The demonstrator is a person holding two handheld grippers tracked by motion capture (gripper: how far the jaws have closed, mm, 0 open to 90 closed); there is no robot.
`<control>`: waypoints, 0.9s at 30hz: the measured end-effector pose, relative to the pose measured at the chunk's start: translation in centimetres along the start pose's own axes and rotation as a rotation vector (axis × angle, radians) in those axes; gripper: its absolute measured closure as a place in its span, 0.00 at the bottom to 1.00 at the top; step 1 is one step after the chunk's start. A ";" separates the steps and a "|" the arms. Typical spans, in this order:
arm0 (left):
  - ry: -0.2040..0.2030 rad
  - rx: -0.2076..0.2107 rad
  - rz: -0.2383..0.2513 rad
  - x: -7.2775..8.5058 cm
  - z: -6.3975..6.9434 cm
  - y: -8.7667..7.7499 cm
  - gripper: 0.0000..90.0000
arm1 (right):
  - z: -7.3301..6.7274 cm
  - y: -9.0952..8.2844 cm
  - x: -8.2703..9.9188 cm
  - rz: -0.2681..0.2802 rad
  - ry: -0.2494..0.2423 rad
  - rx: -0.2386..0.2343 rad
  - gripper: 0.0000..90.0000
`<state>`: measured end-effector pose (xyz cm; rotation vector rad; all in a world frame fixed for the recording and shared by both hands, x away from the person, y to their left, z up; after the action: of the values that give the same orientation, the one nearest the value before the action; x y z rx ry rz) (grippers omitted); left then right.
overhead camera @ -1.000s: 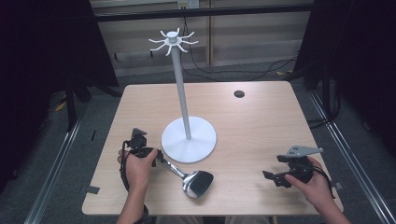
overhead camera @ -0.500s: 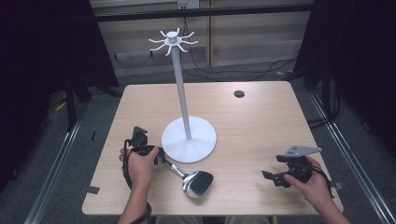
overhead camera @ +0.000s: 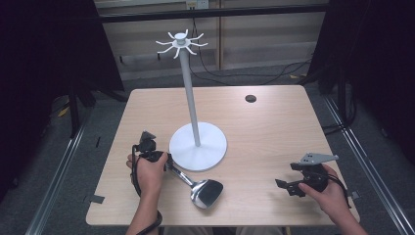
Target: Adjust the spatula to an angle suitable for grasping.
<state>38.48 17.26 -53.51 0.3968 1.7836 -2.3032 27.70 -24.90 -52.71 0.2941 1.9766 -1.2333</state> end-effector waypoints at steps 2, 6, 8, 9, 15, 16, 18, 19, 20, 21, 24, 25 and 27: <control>-0.006 -0.003 0.004 -0.1 -0.1 0.0 0.52 | -0.1 0.0 0.0 0.002 0.005 -0.010 0.12; -0.016 0.018 0.004 -0.2 -0.2 0.0 0.60 | -0.1 0.0 0.0 0.000 0.003 -0.006 0.12; -0.031 0.034 0.011 -0.3 -0.4 0.1 0.63 | 0.0 0.1 0.1 -0.004 0.001 -0.004 0.12; -0.034 0.038 0.014 -0.3 -0.4 0.1 0.64 | 0.0 0.1 0.1 -0.005 0.002 -0.005 0.12; -0.079 0.071 0.057 -0.2 -0.7 0.1 0.69 | 0.0 0.2 0.1 -0.009 0.005 -0.009 0.12; -0.090 0.079 0.065 -0.2 -0.7 0.1 0.70 | 0.0 0.2 0.1 -0.007 0.002 -0.009 0.12; -0.110 0.111 0.078 -0.1 -0.9 0.1 0.73 | -0.1 0.3 0.1 -0.006 0.000 -0.008 0.12; -0.128 0.122 0.087 -0.1 -0.9 0.2 0.75 | -0.1 0.3 0.1 -0.008 0.001 -0.009 0.12; -0.147 0.140 0.095 -0.1 -0.9 0.3 0.76 | -0.1 0.3 0.1 -0.009 0.002 -0.009 0.12; -0.144 0.145 0.096 -0.1 -0.9 0.3 0.77 | -0.1 0.3 0.1 -0.008 0.003 -0.008 0.12; -0.127 0.152 0.086 -0.1 -0.8 0.4 0.78 | 0.0 0.3 0.1 -0.006 0.006 -0.008 0.12; -0.146 0.155 0.097 -0.2 -0.6 0.4 0.78 | 0.1 0.3 0.1 -0.007 0.007 -0.009 0.12; -0.151 0.187 0.090 -0.2 -0.5 0.5 0.79 | 0.1 0.3 0.1 -0.005 0.011 -0.011 0.12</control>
<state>38.87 17.61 -54.06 0.3159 1.4574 -2.3750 27.84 -24.88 -53.03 0.2906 1.9938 -1.2258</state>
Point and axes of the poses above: each handheld gripper's, and its own axes: y roughly forward along the jaws, x roughly out of its underside, z roughly to its right, the point moved 7 cm from there along y, roughly forward along the jaws, and after that the axes turned 8 degrees about y, right-handed, at the moved point
